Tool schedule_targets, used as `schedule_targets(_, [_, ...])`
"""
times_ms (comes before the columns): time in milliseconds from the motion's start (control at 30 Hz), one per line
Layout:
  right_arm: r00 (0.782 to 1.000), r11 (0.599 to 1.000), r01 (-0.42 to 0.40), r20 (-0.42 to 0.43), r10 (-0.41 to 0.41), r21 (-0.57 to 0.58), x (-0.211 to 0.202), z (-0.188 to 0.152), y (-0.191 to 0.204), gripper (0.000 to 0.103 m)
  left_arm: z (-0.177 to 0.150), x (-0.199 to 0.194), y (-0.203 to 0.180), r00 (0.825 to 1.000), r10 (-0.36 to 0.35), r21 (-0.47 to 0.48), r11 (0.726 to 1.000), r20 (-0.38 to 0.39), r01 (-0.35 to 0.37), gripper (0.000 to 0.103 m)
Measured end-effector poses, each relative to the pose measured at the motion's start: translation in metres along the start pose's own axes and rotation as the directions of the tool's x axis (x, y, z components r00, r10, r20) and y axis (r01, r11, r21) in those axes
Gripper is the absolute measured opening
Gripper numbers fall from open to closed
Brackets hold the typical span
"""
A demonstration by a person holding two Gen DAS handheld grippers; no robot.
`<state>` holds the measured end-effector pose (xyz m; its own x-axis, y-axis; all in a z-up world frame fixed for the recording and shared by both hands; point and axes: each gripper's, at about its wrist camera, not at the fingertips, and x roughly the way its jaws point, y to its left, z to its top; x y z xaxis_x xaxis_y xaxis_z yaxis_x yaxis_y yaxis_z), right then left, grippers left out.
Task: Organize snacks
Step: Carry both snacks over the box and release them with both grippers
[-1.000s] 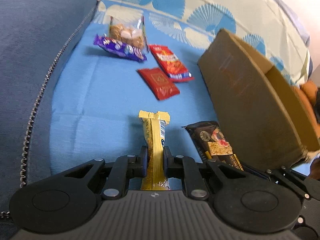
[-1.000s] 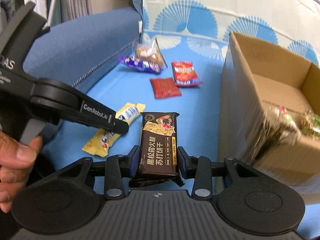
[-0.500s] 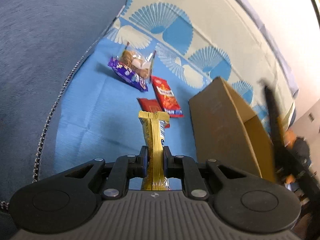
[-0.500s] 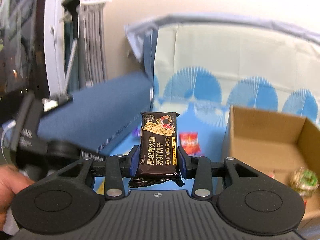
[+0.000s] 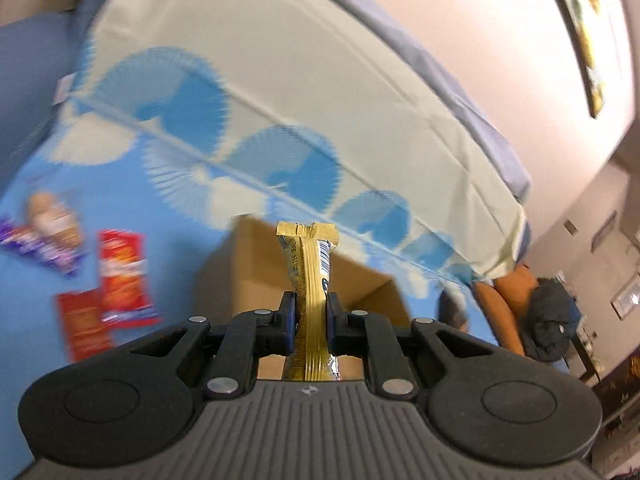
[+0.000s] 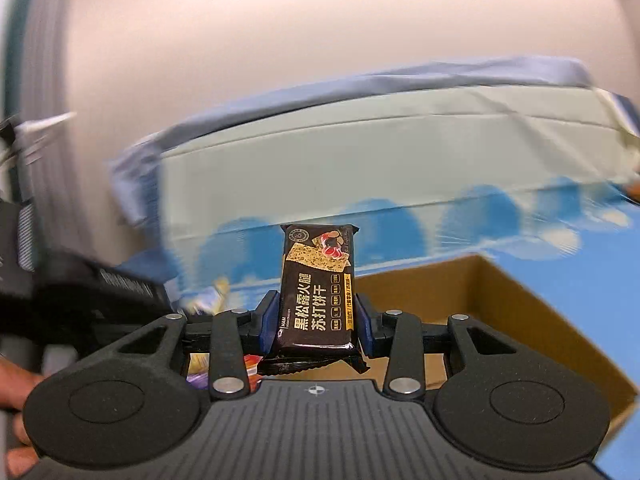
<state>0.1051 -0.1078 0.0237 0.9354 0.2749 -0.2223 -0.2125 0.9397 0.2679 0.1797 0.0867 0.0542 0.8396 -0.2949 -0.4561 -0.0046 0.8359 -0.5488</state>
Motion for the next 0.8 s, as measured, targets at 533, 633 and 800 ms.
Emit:
schedule_targets(533, [0.979,0.978,0.202,-0.050,-0.200,0.048,0.026,-0.008,-0.038,0.071,-0.005,0.033,-0.060,0.999,-0.033,0.206,0.978,-0.034,0.039,0.035])
schedule_targets(633, [0.981,0.983,0.185,-0.058,-0.184,0.017,0.023,-0.011,-0.029,0.071,-0.012,0.008,-0.032,1.000,0.025,0.213,0.977,0.012,-0.027,0.035])
schedule_targets(800, [0.986,0.987,0.151,-0.068,-0.155,-0.053,0.022,-0.019,-0.013,0.071,-0.031,-0.025,0.038,0.988,0.147,0.185,0.971,0.045,-0.152,0.035])
